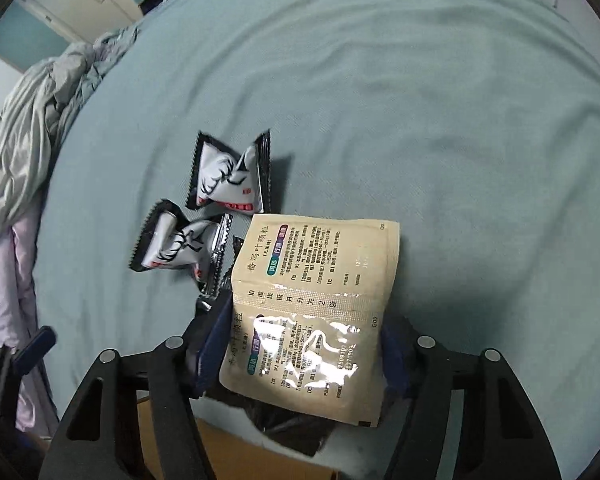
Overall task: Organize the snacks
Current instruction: 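Grasp the large beige sachet from the pile with the right gripper, then grasp a white deer packet with the left gripper while the right gripper holds the sachet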
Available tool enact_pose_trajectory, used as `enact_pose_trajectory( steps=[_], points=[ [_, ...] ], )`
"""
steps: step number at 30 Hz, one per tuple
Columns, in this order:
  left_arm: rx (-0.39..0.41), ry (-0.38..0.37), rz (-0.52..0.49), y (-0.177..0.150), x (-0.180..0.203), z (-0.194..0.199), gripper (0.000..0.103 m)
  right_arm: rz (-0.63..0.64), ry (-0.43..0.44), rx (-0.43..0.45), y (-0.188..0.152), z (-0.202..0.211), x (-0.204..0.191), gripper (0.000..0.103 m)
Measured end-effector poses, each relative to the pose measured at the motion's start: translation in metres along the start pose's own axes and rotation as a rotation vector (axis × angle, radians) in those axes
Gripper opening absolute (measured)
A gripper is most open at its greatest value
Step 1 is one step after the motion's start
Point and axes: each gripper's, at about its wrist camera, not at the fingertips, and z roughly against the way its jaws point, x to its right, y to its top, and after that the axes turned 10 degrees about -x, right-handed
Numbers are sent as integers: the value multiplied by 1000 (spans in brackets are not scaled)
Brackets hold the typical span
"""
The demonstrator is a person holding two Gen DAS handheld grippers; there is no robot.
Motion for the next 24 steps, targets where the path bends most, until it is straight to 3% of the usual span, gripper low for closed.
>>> enact_pose_trajectory(
  steps=[6,10,15,18,20,24],
  points=[
    [22,11,-28,-3,8,6,86,-65,40,123,-35,54,7,62],
    [8,19,-45,8,13,6,86,-72,41,185,-80,85,6,62],
    [-54,-45,-24,47,20,-8,86,-100,114,244,-149,109,15,62],
    [-74,-72,-4,71,27,-25,86,-135,207,281,-191,121,25,62],
    [-104,-83,-9,86,36,-42,86,-124,215,316,-220,125,28,62],
    [-182,-84,-2,108,48,-79,88,-139,267,329,-243,121,35,62]
  ],
)
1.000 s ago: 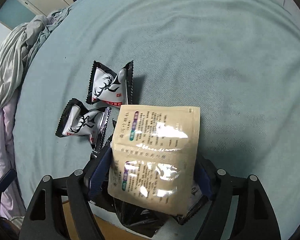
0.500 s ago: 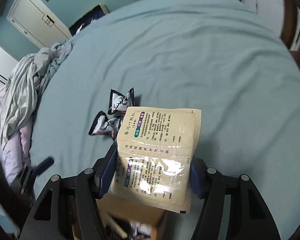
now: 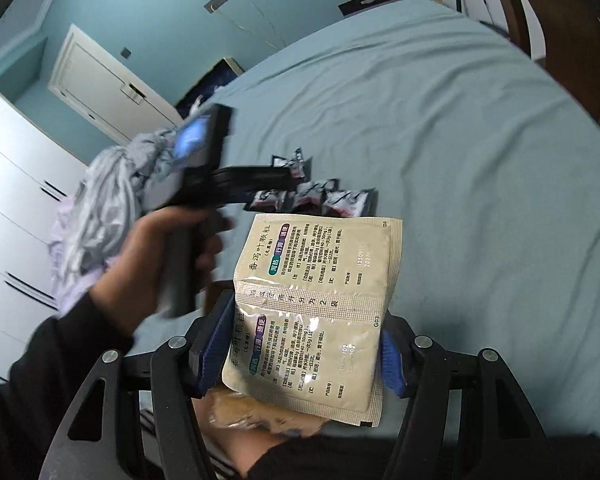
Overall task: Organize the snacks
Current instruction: 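Grasp a white deer packet with the left gripper while the right gripper holds the sachet, then lower both held packets into the cardboard box and open both grippers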
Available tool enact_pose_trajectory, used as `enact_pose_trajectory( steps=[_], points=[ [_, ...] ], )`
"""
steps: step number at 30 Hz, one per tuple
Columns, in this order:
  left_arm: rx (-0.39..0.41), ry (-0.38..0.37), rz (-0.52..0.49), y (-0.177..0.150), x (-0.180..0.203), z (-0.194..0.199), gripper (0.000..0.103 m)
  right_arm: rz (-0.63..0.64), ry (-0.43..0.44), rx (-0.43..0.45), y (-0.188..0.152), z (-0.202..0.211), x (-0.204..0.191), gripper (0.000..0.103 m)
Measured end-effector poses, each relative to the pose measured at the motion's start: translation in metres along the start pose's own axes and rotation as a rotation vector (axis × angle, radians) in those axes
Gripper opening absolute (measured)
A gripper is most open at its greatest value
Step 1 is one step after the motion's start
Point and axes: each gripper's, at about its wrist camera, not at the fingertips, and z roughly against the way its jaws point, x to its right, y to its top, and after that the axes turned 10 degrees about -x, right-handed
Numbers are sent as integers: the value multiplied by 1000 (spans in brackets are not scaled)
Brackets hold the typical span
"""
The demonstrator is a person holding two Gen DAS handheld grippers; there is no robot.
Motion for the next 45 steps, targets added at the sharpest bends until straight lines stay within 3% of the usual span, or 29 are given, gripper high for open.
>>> enact_pose_trajectory(
  steps=[2,6,8,10,17,18,19,22,27,35,42,45],
  points=[
    [-13,34,-17,9,5,-14,103,-6,-7,6,5,-2,3,62],
    [-60,-59,9,18,2,-27,102,-31,-26,-33,19,-19,11,62],
    [-66,-83,36,19,1,-30,96,-34,-31,-57,24,-26,12,62],
    [-45,-92,37,18,2,-26,77,-32,-44,-61,31,-32,2,62],
    [-24,-123,47,-1,1,-13,56,-27,-87,-62,36,-27,-3,62],
    [-23,-126,57,-4,-1,-9,48,-29,-94,-59,36,-27,-4,62],
    [-18,-114,62,-8,-1,-4,32,-30,-99,-57,36,-26,-4,62],
    [16,-86,53,-22,-3,16,32,-28,-113,-48,35,-25,-7,62],
    [100,-111,36,-53,-17,62,32,-38,-101,-55,34,-29,-11,62],
    [219,-235,-33,-114,-29,134,32,-68,-119,-53,36,-28,-10,62],
    [175,-343,-173,-172,-5,134,32,-104,-111,-60,38,-29,-4,62],
    [158,-341,-220,-189,3,119,32,-100,-114,-63,38,-29,-5,62]
  ],
)
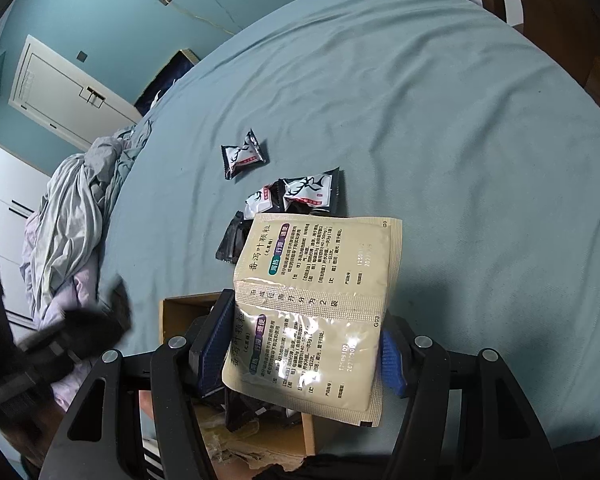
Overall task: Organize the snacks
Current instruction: 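Lower both held packets into the cardboard box and open both grippers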
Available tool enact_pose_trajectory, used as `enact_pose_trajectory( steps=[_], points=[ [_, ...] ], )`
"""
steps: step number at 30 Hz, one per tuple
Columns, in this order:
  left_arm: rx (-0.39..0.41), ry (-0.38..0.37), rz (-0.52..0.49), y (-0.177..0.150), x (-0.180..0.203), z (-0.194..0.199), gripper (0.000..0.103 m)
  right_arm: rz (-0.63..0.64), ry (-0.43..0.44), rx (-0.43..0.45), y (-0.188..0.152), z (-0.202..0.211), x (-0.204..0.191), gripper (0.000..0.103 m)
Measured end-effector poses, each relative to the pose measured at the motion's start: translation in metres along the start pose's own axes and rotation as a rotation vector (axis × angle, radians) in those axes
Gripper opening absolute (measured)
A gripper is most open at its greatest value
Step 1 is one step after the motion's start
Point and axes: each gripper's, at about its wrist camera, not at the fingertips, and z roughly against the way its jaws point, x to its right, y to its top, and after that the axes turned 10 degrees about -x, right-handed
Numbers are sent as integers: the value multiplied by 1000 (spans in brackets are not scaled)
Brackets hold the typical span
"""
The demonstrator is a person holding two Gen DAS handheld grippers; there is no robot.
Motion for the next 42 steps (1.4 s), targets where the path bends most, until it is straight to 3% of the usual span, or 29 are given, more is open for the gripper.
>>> enact_pose_trajectory(
  steps=[4,6,7,8,10,11,13,20,22,25,30,33,38,42],
  points=[
    [-109,-23,-58,-15,1,-38,33,21,-22,-9,1,-4,-4,62],
    [-128,27,-75,-19,4,-46,34,29,-38,-17,2,-6,-7,62],
    [-119,55,-81,-19,6,-46,41,35,-44,-16,2,-6,-9,62],
    [-107,68,-83,-19,7,-44,61,41,-47,-14,2,-6,-10,62],
    [-34,101,-73,-18,6,-33,90,54,-49,-9,2,-5,-12,62],
    [17,131,-62,-18,5,-25,91,61,-47,-8,1,-5,-13,62],
    [55,174,-47,-16,0,-18,91,74,-41,-5,-1,-5,-16,62],
    [125,440,44,-17,-19,-8,91,185,-35,-18,-13,-9,-34,63],
    [129,472,60,-16,-24,-7,91,236,-45,-17,-18,-10,-42,63],
    [141,473,80,-16,-29,-6,91,329,-34,-36,-29,-13,-56,63],
    [148,479,79,-16,-28,-5,91,373,23,-99,-34,-23,-59,66],
    [143,482,75,-16,-27,-6,91,356,14,-132,-29,-31,-57,67],
    [142,469,82,-16,-28,-5,91,253,-17,-74,-14,-24,-42,75],
    [139,458,91,-16,-30,-4,91,192,-34,-40,-12,-18,-37,76]
  ],
)
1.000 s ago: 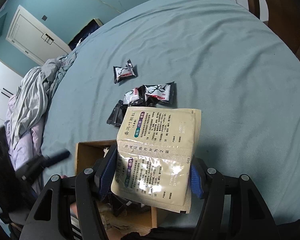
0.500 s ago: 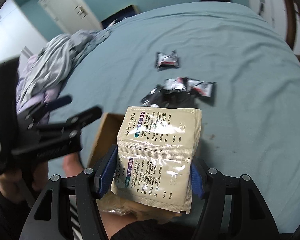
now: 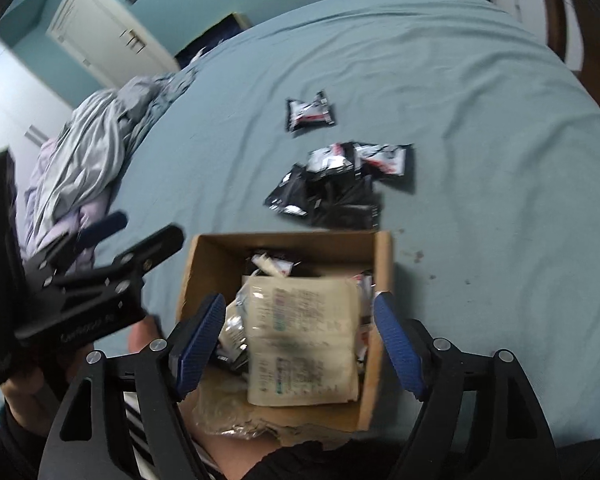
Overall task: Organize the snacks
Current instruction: 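Lower both held packets into the cardboard box and open both grippers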
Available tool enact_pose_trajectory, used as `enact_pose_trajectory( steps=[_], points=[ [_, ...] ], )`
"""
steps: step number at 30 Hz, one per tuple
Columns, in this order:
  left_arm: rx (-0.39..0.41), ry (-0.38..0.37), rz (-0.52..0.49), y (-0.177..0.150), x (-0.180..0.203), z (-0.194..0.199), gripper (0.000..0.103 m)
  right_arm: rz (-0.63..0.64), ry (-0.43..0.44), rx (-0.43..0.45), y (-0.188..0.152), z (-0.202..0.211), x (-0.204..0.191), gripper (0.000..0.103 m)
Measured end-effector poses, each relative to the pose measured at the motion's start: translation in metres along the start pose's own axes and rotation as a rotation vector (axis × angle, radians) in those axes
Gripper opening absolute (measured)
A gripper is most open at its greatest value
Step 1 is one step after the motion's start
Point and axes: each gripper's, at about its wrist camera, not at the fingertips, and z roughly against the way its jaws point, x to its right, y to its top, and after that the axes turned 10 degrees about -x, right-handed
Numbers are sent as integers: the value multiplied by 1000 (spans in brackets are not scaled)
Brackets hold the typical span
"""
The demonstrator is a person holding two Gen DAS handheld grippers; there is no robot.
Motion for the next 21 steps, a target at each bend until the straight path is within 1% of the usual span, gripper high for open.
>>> enact_pose_trajectory(
  steps=[2,9,12,15,21],
  points=[
    [1,-4,1,-1,0,1,91,-19,-25,26,-1,4,0,76],
    [12,-1,-13,-2,5,5,91,0,-71,87,-2,10,-9,76],
    [17,-5,-20,-3,7,7,92,22,-82,90,0,11,-13,76],
    [16,-2,-27,-3,9,7,92,27,-90,88,8,12,-9,76],
    [4,-6,-32,0,11,4,92,-45,-90,60,27,10,11,76]
  ],
)
